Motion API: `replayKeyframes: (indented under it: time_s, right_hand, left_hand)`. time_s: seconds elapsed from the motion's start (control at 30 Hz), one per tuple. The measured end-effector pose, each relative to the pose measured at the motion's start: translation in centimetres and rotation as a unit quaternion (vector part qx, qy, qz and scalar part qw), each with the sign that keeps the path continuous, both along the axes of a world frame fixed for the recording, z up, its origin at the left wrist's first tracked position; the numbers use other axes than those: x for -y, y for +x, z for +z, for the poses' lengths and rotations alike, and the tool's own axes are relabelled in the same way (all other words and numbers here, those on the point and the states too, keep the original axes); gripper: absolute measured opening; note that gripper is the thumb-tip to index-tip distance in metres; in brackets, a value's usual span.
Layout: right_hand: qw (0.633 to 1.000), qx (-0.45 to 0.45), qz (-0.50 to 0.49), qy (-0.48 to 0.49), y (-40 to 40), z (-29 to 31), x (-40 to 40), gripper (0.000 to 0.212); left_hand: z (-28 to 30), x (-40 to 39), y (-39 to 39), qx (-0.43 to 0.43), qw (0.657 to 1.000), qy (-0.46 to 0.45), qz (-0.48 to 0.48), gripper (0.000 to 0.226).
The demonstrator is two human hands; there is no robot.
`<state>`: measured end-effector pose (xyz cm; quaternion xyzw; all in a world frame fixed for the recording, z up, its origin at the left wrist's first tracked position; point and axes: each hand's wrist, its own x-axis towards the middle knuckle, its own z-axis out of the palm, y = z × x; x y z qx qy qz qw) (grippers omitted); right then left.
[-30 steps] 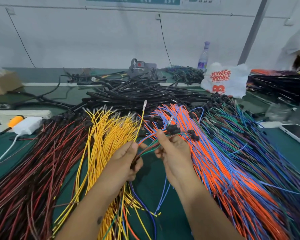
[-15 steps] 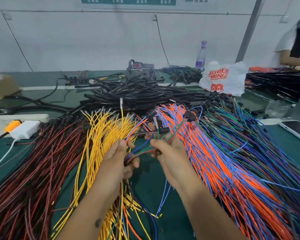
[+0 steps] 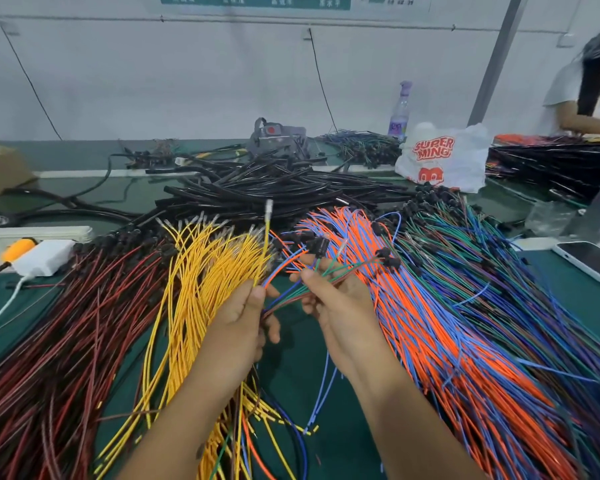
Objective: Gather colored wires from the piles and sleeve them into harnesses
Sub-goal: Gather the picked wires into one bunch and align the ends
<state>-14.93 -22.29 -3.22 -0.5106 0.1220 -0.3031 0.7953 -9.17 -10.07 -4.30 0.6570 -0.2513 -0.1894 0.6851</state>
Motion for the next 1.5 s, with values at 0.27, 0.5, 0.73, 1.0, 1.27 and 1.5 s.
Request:
replayKeyframes:
  time_s: [0.27,0.5,0.73,1.0,1.27,1.5]
  right_hand:
    - [0.997,0.009,-0.052,0.047,0.2,-0.2,-0.2,0.021]
    - [0.994,0.041,-0.074,0.062,-0.1,0.2,-0.2,0.037]
    - [0.999,0.021,-0.026,0.001,-0.1,0.2,-0.3,0.016]
    - [0.998,-0.017,0.036,0.047,0.0,0.2,-0.6,0.020]
    - [0.965,-0.175,0.075,-0.181,-0.5,0.5,-1.2,0.025]
    - [0.972,-0.175,0.050,-0.152,-2.1,2.6,1.1,0.025]
  left_hand:
    - [0.0,-0.1,-0.3,0.031,0.996,0.045,-0.064,0.032]
    - [-0.3,-0.1,-0.1,-0.001,0.990,0.103,-0.100,0.034]
    - [-0.5,0.0,-0.3,0.015,0.988,0.119,-0.093,0.038]
    - [0.2,0.5,-0.5,0.036,0.988,0.128,-0.082,0.037]
    - [1.1,0.5,-1.0,-0.003,0.989,0.147,-0.032,0.044]
    - [5.0,2.0,-3.1,0.027,0.977,0.200,-0.074,0.038]
